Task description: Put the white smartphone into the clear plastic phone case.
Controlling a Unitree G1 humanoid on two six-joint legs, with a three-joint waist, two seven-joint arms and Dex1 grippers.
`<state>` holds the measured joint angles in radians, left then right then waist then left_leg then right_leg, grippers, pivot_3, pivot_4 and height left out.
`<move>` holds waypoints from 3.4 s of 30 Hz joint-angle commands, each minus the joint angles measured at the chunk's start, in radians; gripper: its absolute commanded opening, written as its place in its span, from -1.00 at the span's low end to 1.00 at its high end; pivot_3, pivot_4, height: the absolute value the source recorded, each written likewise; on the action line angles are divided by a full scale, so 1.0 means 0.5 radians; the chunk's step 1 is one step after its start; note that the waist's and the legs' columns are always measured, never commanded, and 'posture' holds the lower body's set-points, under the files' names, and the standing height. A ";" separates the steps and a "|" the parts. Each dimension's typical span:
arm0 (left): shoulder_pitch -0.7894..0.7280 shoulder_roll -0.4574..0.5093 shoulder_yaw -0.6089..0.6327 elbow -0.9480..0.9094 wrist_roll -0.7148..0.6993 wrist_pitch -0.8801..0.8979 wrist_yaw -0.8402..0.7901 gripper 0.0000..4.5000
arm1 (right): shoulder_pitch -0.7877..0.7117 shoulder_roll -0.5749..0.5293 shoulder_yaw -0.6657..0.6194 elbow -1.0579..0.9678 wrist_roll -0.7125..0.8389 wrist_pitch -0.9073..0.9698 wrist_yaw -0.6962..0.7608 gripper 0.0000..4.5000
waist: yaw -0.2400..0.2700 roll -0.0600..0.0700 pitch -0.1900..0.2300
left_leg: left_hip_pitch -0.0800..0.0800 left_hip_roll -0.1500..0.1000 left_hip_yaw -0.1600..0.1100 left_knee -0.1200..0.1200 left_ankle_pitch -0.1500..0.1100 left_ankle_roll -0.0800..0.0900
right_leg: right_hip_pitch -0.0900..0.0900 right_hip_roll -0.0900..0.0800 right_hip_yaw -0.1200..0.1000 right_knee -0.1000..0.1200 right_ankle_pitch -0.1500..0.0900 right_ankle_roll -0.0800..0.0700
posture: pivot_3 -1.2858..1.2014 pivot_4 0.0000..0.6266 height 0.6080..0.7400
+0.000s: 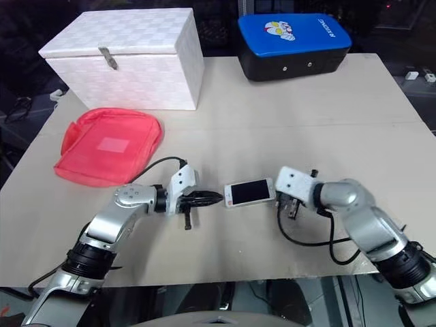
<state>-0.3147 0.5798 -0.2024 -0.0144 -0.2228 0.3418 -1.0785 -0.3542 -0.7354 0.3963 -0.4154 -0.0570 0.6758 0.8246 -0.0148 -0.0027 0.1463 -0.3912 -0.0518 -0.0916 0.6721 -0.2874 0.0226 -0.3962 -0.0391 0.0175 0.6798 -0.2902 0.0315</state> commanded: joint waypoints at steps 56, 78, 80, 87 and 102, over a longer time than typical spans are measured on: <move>-0.115 -0.166 -0.228 -0.009 0.077 0.242 0.166 -0.97 | -0.363 0.260 0.232 1.177 0.351 0.312 0.453 -1.00 | 0.004 -0.019 -0.047 | 0.054 0.002 -0.004 -0.010 -0.006 0.009 | 0.052 0.001 -0.003 -0.009 0.000 -0.004 | 0.03 -0.52 1.00; -0.119 -0.164 -0.240 0.011 0.090 0.251 0.163 -0.97 | -0.120 -0.042 -0.193 0.488 0.591 -0.035 0.545 -1.00 | 0.009 0.006 -0.048 | 0.025 0.003 -0.008 -0.010 -0.007 0.011 | 0.033 0.000 -0.007 -0.021 0.001 -0.003 | 0.03 -0.52 1.00; -0.116 -0.162 -0.240 0.003 0.087 0.256 0.162 -0.97 | -0.159 -0.034 -0.041 0.659 0.421 -0.072 0.496 -1.00 | 0.005 0.006 -0.048 | 0.025 0.003 -0.008 -0.010 -0.007 0.011 | 0.034 0.000 -0.007 -0.021 0.001 -0.003 | 0.03 -0.52 1.00; -0.116 -0.163 -0.241 -0.009 0.086 0.271 0.171 -0.97 | -0.311 0.028 0.354 0.943 0.159 -0.086 0.672 -1.00 | 0.006 -0.003 -0.058 | 0.030 0.003 -0.011 -0.010 -0.007 0.011 | 0.037 0.000 -0.009 -0.022 0.001 -0.003 | 0.03 -0.52 1.00; -0.063 -0.155 -0.222 -0.071 0.071 0.312 0.226 -0.97 | -0.102 0.023 -0.544 0.260 0.621 0.106 0.639 -1.00 | 0.015 0.000 -0.053 | 0.047 0.004 -0.010 -0.029 -0.007 0.011 | 0.051 0.000 -0.006 -0.033 0.001 -0.004 | 0.03 -0.52 1.00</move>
<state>-0.3653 0.4910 -0.3026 -0.0712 -0.2017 0.4751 -0.9746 -0.3891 -0.7047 0.2238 -0.1837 0.1713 0.7081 1.1272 -0.0072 -0.0026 0.1200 -0.3744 -0.0502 -0.0966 0.6575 -0.2901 0.0265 -0.3769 -0.0395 0.0142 0.6639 -0.2894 0.0298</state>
